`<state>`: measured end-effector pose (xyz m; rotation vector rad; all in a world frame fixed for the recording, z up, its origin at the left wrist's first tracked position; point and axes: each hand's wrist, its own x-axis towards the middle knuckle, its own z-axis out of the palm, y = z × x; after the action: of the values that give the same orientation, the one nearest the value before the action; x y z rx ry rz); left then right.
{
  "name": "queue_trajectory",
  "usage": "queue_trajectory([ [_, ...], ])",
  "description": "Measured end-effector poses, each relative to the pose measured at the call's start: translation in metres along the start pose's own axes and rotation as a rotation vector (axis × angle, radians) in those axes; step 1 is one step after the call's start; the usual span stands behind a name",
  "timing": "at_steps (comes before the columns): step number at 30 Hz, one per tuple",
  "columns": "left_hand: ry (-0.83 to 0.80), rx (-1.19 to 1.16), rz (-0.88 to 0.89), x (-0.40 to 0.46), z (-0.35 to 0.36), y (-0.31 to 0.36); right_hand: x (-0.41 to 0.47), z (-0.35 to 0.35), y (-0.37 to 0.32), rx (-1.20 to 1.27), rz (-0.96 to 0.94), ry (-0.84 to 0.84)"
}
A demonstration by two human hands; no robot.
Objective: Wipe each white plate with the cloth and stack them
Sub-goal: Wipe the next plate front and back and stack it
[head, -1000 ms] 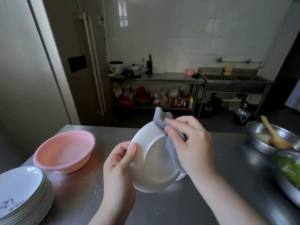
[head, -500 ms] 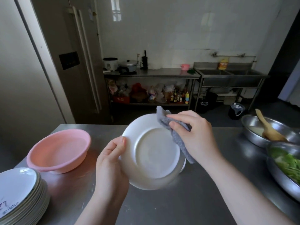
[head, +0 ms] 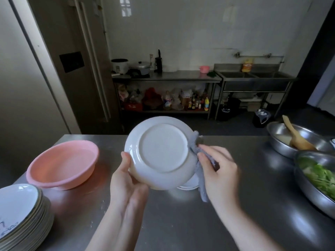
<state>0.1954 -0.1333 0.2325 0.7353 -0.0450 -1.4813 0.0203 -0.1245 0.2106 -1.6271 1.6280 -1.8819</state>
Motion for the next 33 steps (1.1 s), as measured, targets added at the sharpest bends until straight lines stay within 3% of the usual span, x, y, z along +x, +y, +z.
queue_trajectory([
  [5,0.035,-0.068,-0.005,0.002,0.011,0.003,-0.034,0.015,-0.008,-0.058,-0.299,-0.13],
  [10,-0.001,-0.093,-0.007,0.004,0.01,0.004,-0.01,0.009,-0.004,-0.022,-0.142,-0.001],
  [14,-0.02,-0.017,0.015,0.005,0.008,0.004,-0.028,0.015,-0.006,-0.026,-0.28,-0.163],
  [18,-0.066,0.146,0.138,0.0,0.001,0.0,0.001,0.008,0.003,0.034,-0.063,-0.061],
  [22,-0.138,0.339,0.273,-0.005,-0.007,-0.007,0.035,0.004,-0.004,0.027,0.022,-0.147],
  [25,-0.192,0.458,0.357,-0.011,-0.006,-0.014,0.047,0.01,-0.022,-0.011,-0.046,-0.237],
  [30,-0.238,0.537,0.436,-0.017,-0.004,-0.022,0.03,0.028,-0.055,-0.148,-0.451,-0.391],
  [33,-0.248,0.534,0.45,-0.019,-0.004,-0.019,0.048,0.018,-0.046,-0.13,-0.304,-0.281],
])
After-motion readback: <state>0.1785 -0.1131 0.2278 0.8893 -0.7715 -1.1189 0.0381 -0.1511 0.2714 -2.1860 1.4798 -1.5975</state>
